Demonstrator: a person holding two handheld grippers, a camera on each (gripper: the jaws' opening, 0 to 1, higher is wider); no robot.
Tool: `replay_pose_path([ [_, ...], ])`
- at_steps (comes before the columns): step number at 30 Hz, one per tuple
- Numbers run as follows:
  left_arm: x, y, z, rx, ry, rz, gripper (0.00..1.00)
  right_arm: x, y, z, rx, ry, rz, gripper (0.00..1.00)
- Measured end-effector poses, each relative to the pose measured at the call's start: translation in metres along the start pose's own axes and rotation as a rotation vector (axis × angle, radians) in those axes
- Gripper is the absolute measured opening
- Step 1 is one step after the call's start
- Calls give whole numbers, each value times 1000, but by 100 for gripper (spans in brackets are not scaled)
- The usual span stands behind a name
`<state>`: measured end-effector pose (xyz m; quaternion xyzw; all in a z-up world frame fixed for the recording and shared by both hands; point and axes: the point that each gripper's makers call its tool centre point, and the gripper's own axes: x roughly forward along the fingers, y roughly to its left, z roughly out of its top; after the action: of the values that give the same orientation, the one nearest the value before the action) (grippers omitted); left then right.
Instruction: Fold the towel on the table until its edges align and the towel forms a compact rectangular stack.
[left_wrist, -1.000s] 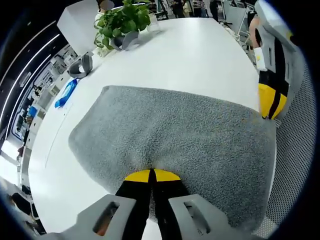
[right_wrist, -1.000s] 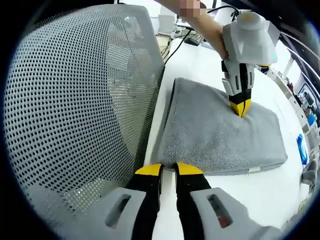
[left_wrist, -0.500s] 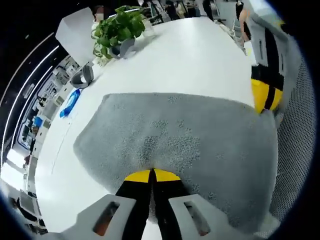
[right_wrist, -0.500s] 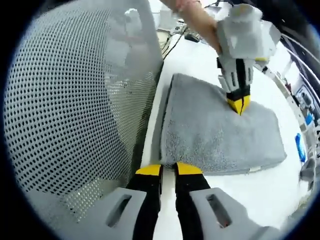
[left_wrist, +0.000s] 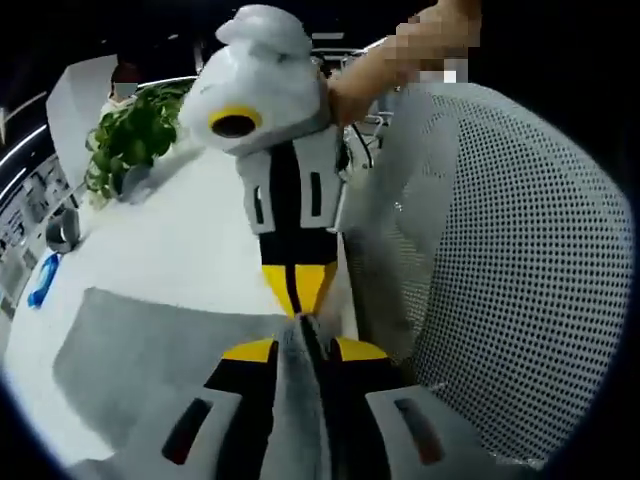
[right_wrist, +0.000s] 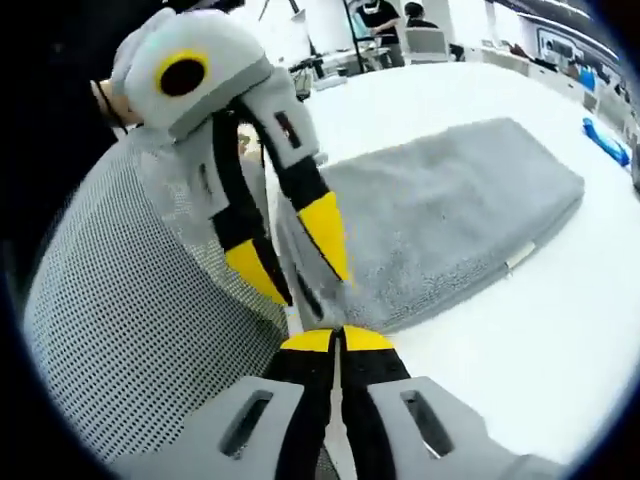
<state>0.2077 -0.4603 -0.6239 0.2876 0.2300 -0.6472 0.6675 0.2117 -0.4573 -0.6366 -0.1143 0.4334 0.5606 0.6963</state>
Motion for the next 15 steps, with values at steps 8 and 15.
replay_pose_path([
  [8, 8, 30, -24, -192, 89, 152, 3, -9, -13, 25, 46, -133, -24, 0],
  [15, 2, 37, -38, -544, -8, 124, 3, -10, 3, 12, -256, -76, -86, 4],
])
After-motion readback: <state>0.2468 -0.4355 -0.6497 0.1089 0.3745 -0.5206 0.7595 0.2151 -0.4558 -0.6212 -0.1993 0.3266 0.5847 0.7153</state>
